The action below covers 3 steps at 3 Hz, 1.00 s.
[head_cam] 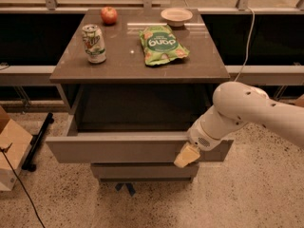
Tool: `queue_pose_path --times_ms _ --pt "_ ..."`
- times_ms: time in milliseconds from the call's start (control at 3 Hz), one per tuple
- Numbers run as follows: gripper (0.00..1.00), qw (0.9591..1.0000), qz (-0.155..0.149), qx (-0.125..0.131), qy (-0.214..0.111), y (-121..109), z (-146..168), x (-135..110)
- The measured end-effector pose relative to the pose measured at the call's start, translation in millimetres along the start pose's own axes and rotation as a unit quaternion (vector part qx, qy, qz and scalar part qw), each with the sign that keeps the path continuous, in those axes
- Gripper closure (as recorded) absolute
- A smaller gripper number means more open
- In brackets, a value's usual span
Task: Open top drawer
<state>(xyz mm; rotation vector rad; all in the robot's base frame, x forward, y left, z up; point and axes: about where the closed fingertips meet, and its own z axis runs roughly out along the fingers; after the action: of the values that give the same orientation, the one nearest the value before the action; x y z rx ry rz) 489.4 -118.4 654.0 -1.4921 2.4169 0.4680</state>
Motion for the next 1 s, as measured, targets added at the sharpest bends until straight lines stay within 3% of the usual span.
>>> queue_pose_path --times_ms 333,667,1000 --pt "0.65 1.0000 0.000 0.000 0.000 0.6 -3.9 -1.6" --pt "0.65 1.0000 0.000 0.000 0.000 0.9 -5.7 -2.4" --pt "0.42 1.0000 0.000 0.000 0.000 1.0 -5.7 -2.3"
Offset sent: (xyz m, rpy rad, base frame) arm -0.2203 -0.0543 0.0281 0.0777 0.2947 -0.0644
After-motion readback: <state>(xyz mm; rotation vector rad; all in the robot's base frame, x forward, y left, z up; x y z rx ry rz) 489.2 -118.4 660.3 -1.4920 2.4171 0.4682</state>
